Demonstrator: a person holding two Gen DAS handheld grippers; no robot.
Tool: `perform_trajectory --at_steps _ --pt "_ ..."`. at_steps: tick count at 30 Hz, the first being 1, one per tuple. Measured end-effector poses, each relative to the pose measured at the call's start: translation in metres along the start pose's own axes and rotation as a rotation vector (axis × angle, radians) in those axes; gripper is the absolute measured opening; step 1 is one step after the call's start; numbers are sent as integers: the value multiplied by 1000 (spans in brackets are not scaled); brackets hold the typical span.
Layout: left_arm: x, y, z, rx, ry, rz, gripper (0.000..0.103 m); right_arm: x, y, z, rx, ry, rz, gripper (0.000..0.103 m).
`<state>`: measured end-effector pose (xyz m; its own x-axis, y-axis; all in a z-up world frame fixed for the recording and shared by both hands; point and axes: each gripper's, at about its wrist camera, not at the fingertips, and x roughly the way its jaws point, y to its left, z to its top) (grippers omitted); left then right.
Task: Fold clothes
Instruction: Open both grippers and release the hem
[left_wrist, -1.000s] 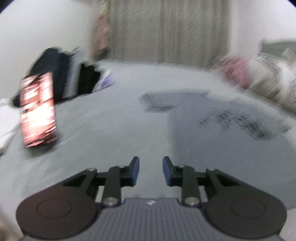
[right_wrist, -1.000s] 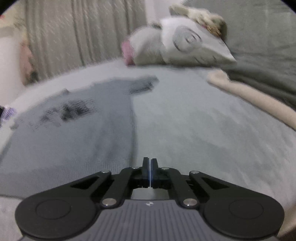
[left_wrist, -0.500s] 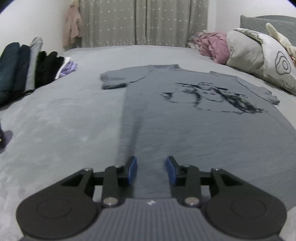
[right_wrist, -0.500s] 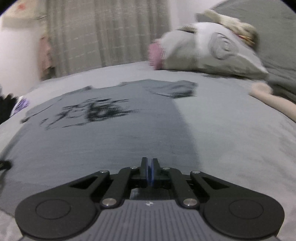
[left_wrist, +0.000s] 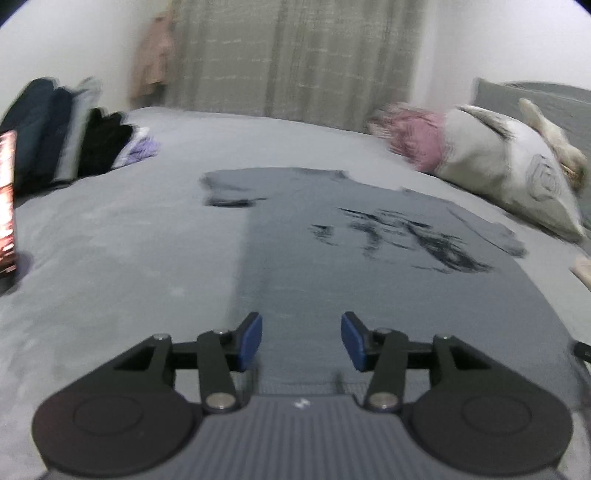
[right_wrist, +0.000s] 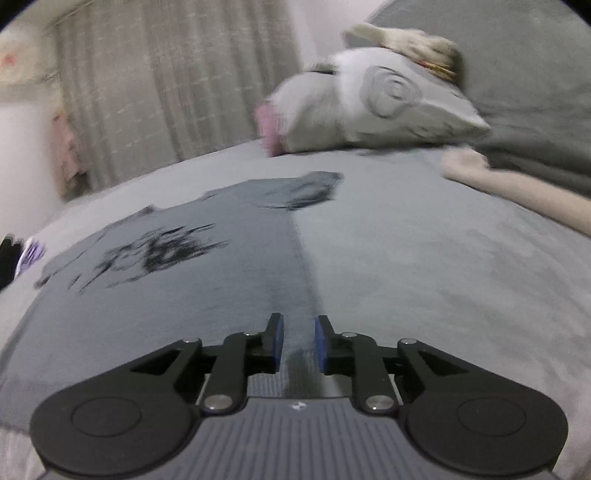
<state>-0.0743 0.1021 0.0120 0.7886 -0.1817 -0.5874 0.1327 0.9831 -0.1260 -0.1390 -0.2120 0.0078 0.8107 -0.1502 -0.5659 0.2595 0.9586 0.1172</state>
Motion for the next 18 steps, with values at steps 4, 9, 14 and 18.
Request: perform_trajectory --at_steps 4,9,14,18 --pt "19 6 -13 35 106 100 44 6 7 -9 -73 37 -27 24" --pt "11 13 -8 24 113 232 49 4 -6 -6 -60 56 -118 32" --pt "-2 -2 7 -37 102 150 76 -3 -1 4 2 66 -126 43" --pt "-10 -35 13 31 83 132 82 -7 18 9 -13 49 -101 55"
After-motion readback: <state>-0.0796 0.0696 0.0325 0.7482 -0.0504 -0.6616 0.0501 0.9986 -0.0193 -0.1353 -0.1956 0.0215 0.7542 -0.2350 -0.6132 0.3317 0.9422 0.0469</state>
